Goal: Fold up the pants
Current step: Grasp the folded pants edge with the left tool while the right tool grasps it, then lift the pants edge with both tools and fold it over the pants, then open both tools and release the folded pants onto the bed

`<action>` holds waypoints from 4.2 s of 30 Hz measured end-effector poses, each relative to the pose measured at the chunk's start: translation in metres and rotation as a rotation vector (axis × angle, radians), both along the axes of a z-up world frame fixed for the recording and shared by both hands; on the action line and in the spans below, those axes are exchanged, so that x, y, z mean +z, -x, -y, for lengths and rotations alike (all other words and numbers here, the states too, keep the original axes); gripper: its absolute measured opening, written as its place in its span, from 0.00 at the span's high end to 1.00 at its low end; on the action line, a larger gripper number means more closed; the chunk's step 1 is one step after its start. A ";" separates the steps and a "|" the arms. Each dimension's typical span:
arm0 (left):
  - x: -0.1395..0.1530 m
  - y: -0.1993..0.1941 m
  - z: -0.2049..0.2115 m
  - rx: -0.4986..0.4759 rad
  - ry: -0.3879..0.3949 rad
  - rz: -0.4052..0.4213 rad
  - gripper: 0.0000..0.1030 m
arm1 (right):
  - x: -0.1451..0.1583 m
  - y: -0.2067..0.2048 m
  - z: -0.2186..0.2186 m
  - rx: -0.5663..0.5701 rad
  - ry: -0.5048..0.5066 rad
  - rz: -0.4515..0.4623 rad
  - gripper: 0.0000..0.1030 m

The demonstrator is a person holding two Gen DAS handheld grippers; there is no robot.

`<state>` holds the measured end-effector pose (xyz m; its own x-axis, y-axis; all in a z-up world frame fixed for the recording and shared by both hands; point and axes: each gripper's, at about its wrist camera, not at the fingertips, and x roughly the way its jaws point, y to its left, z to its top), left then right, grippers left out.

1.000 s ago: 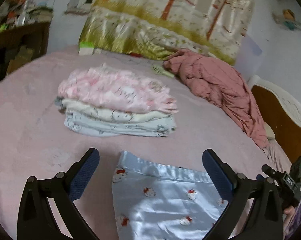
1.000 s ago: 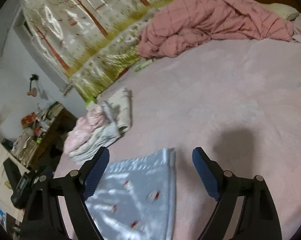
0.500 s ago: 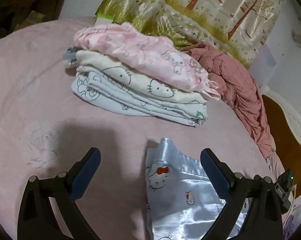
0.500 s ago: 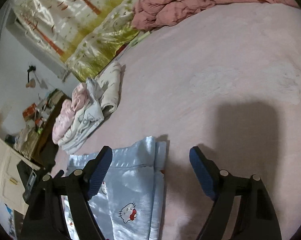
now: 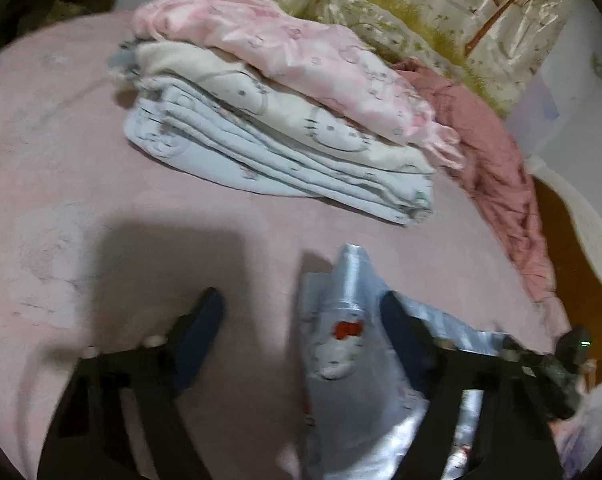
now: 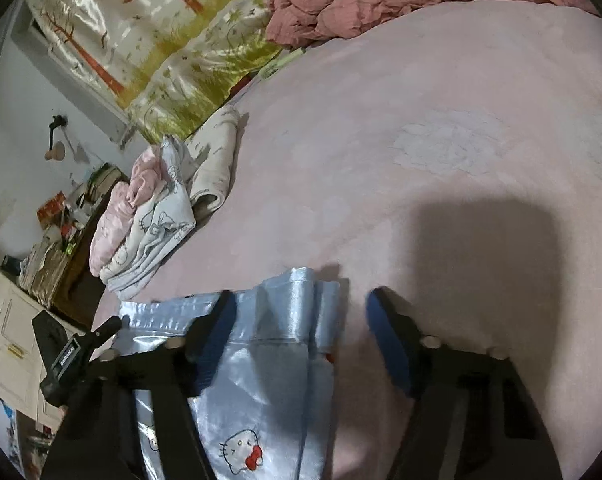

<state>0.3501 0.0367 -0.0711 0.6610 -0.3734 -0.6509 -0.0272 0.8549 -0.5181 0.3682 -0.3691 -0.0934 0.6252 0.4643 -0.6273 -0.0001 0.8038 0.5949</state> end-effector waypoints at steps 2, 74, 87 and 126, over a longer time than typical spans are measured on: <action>-0.007 -0.004 -0.002 -0.046 0.107 -0.024 0.47 | -0.002 -0.001 0.000 0.017 -0.018 -0.011 0.53; 0.029 0.119 0.031 -0.308 -0.050 0.026 0.79 | 0.041 0.153 0.001 0.174 0.017 0.091 0.96; 0.057 0.214 0.019 -0.490 -0.074 0.229 0.95 | 0.072 0.255 -0.013 0.360 0.144 0.341 0.96; 0.042 0.320 -0.006 -0.530 -0.211 0.138 0.49 | 0.050 0.374 -0.012 0.444 0.492 0.188 0.39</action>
<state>0.0306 0.0431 -0.0294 0.5034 -0.5475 -0.6684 0.4879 0.8186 -0.3031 -0.0059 -0.3571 -0.0431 0.5605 0.3908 -0.7301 -0.4596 0.8802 0.1183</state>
